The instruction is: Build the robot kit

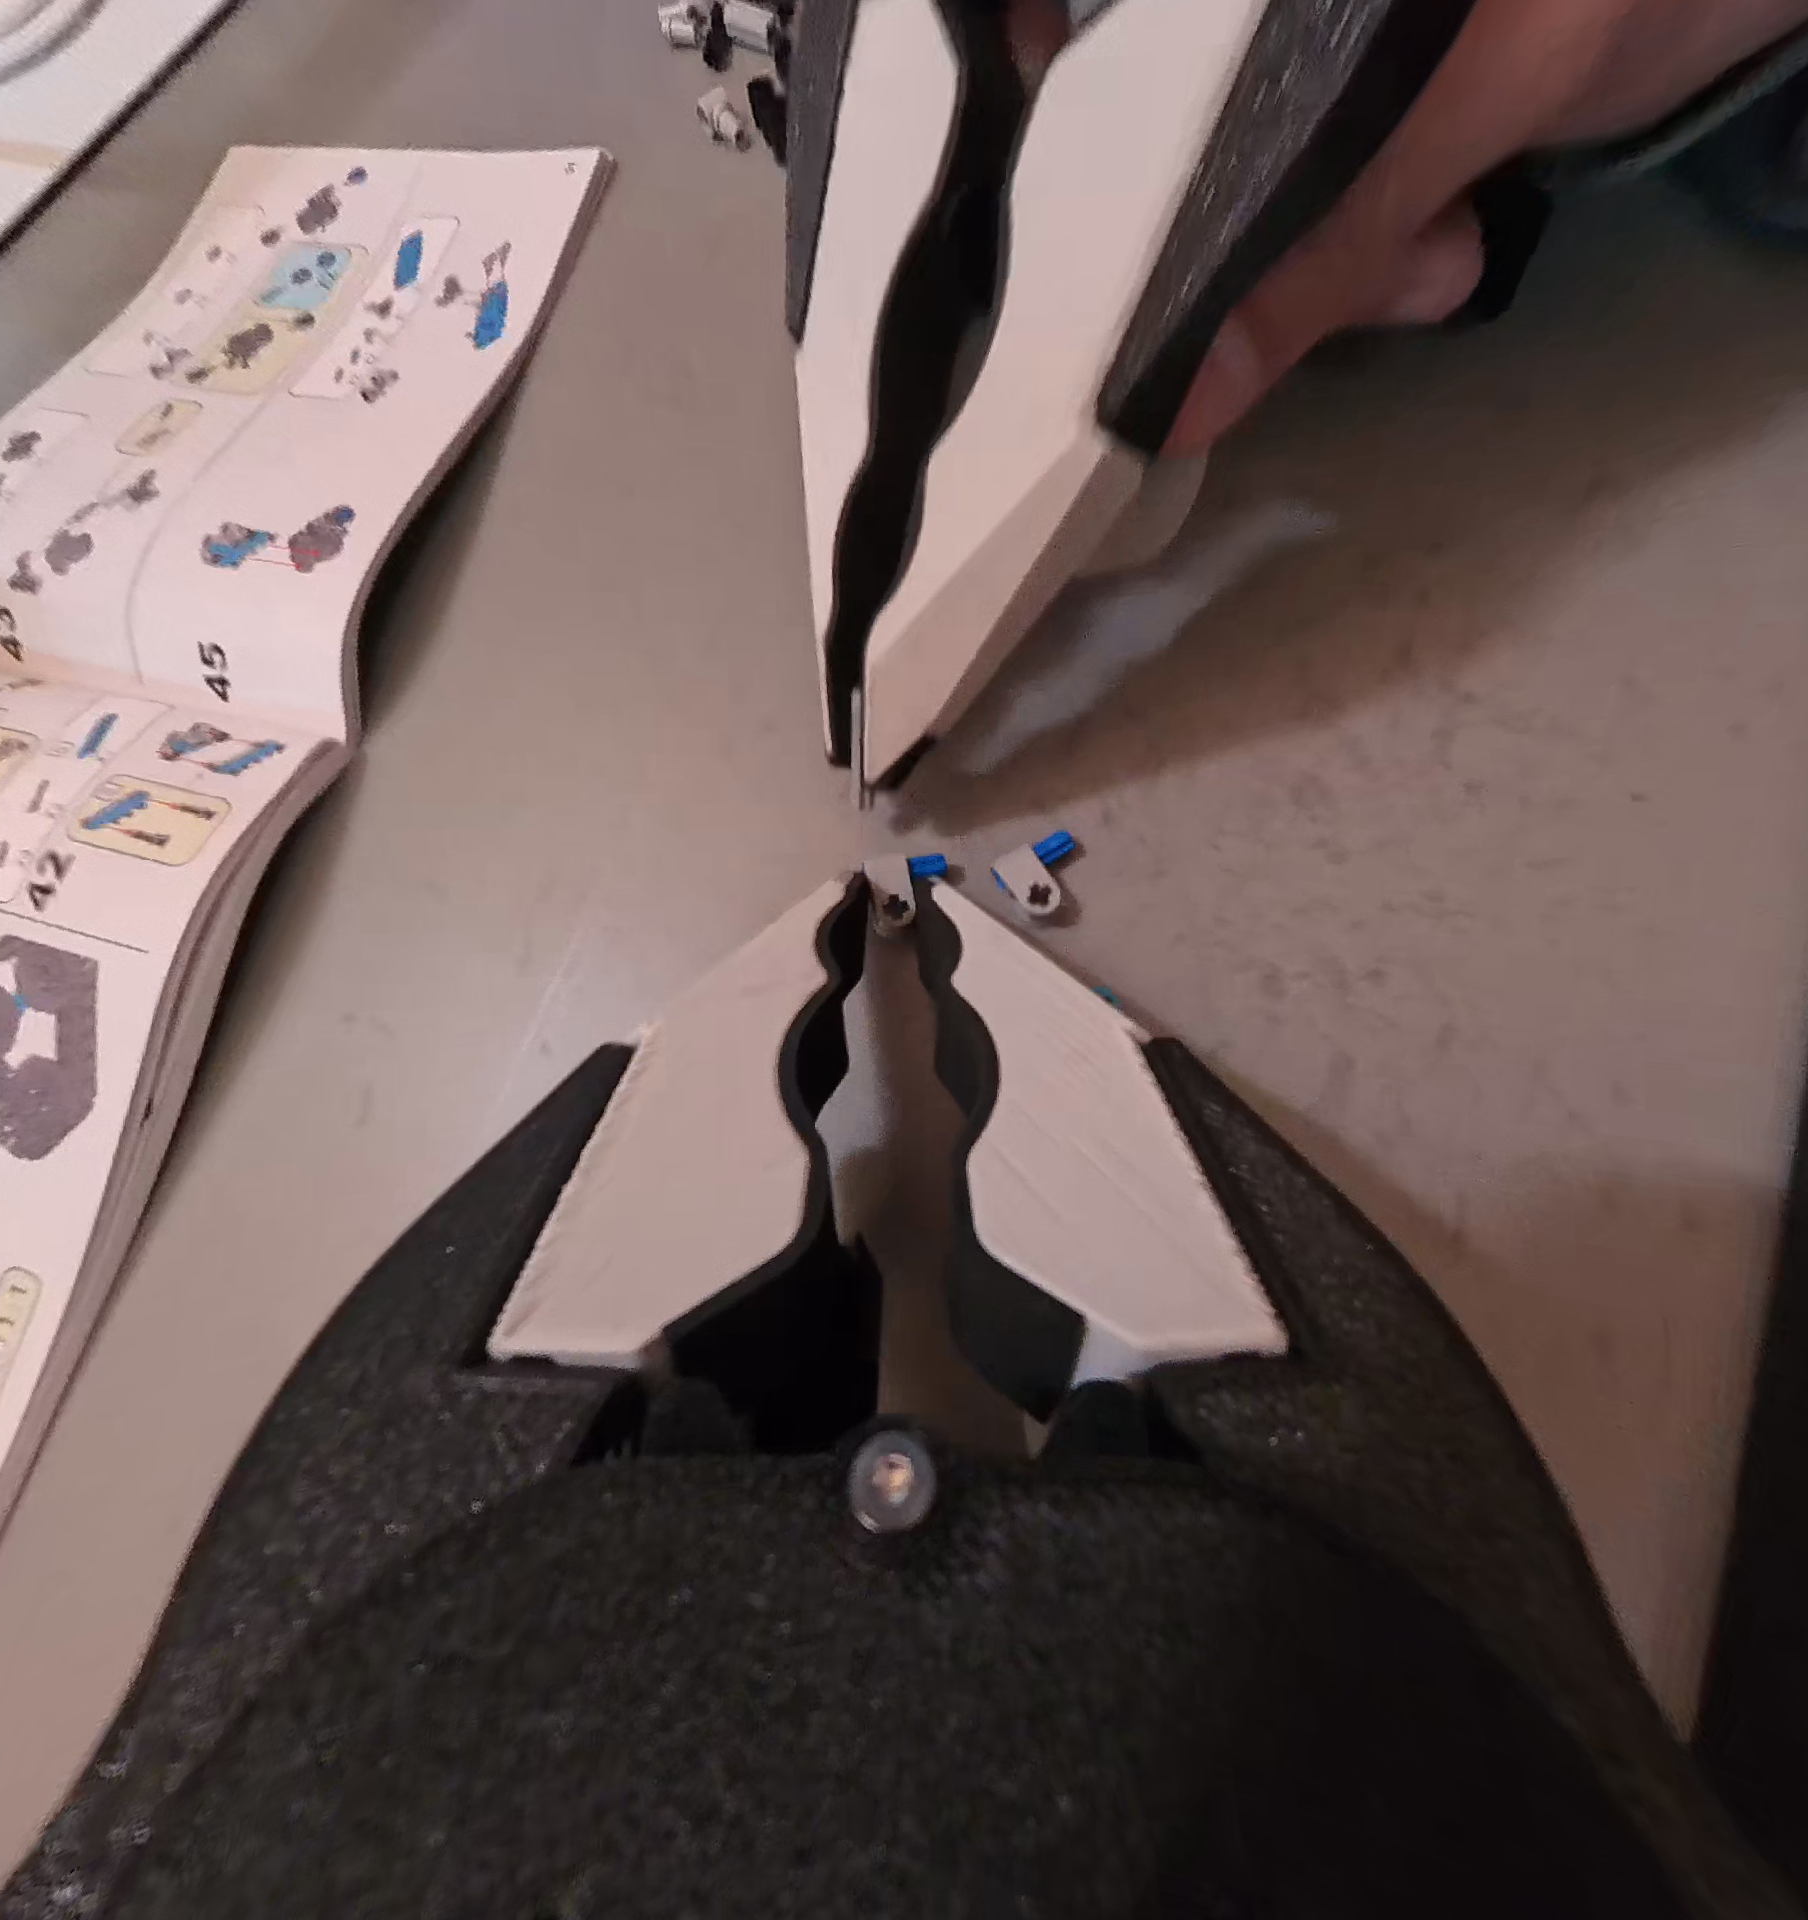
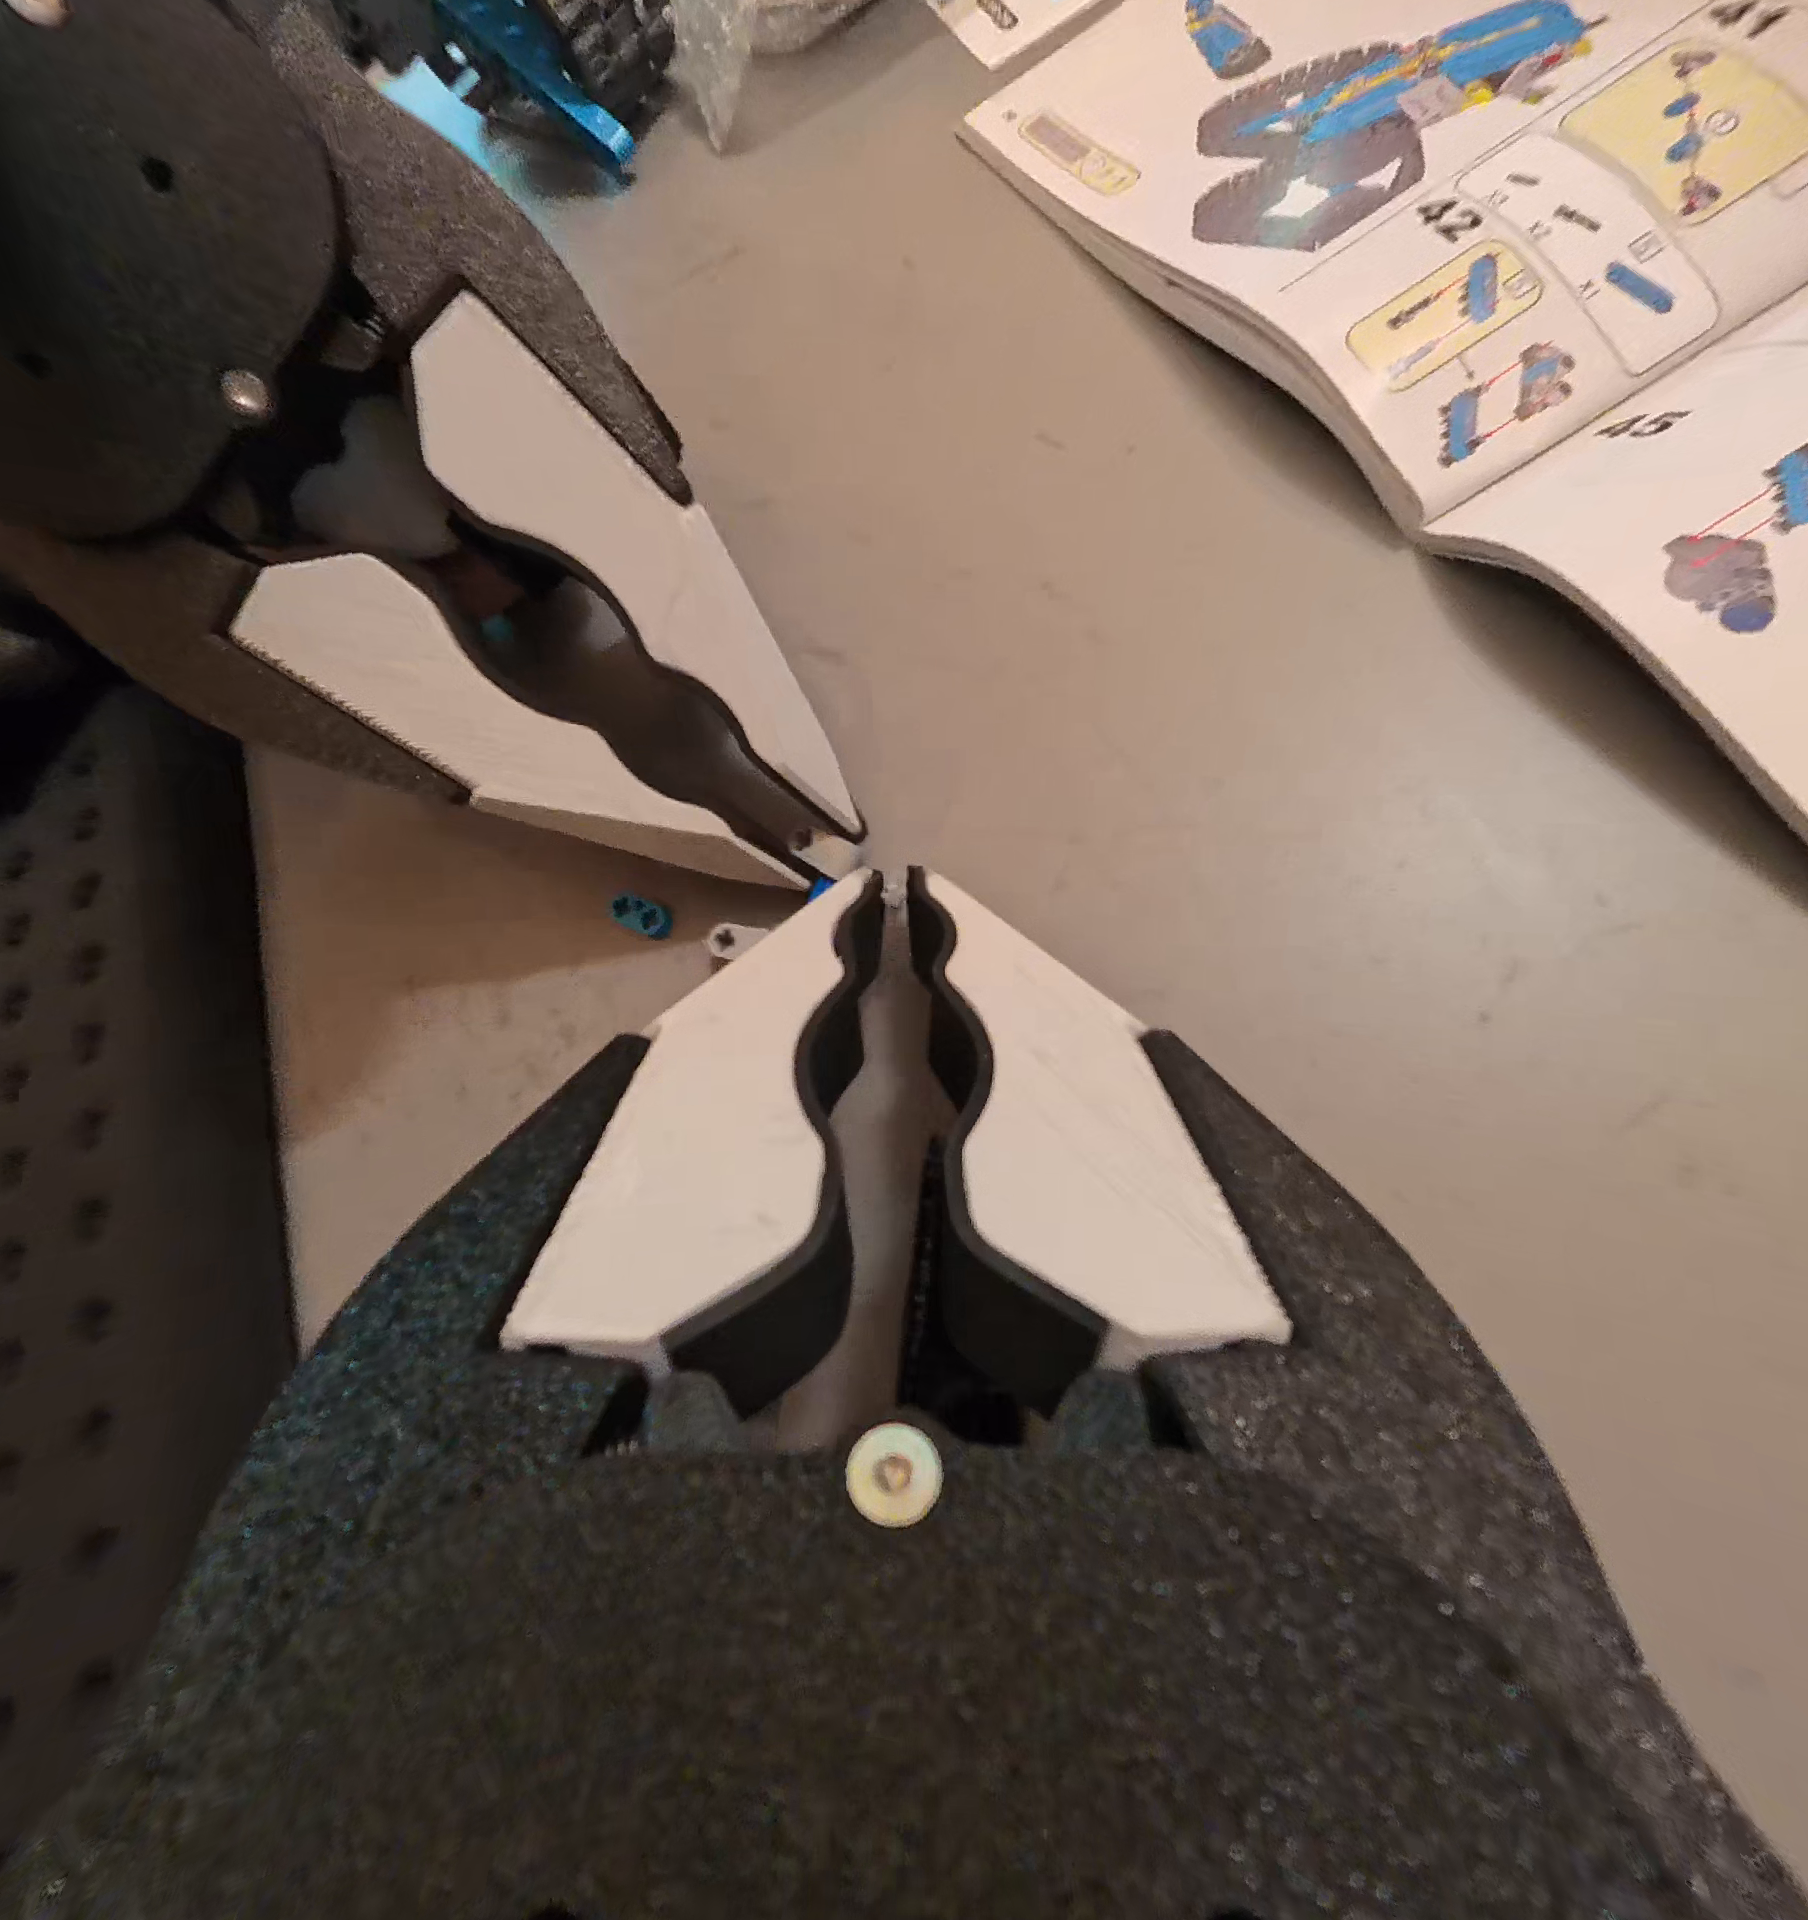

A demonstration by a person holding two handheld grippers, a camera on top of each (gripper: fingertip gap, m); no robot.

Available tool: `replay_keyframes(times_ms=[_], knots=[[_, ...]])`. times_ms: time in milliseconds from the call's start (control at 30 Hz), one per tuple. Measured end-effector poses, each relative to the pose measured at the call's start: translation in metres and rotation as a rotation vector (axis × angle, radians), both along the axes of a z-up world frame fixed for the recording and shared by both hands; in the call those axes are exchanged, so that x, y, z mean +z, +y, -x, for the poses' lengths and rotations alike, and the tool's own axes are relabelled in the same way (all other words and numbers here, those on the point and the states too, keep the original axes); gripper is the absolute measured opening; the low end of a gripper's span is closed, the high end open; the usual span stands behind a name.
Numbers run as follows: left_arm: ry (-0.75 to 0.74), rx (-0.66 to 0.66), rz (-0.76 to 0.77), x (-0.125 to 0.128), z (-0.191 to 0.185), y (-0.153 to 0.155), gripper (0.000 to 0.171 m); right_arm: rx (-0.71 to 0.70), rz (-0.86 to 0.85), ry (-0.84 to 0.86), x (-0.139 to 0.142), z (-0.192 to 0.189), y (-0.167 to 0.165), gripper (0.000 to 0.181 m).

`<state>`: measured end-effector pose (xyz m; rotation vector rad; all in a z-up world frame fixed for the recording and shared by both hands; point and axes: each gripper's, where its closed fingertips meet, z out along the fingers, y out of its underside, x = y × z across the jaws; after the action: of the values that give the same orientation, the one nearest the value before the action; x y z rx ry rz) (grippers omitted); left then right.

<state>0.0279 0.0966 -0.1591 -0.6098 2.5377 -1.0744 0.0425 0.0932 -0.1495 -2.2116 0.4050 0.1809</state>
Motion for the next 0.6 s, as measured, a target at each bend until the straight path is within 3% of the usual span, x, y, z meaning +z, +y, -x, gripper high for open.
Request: replay_keyframes(times_ms=[100,167,333,433,600], knots=[[0.046,0.026,0.02,-0.001,-0.001,0.003,0.011,0.019,-0.038,-0.009,0.009,0.005,0.0,0.004],[0.077,0.066,0.04,-0.001,-0.002,0.009,0.021,0.037,-0.009,-0.058,0.007,0.007,0.0,0.004],[0.129,0.097,0.101,0.006,0.012,0.022,0.022,0.112,0.016,-0.085,0.01,0.021,-0.003,0.004],[0.151,0.042,0.131,0.014,0.032,0.016,0.021,0.149,0.063,-0.062,0.001,0.032,-0.013,0.004],[0.149,0.006,0.079,0.001,0.036,-0.006,0.021,0.154,0.091,-0.092,-0.005,0.034,-0.011,0.004]])
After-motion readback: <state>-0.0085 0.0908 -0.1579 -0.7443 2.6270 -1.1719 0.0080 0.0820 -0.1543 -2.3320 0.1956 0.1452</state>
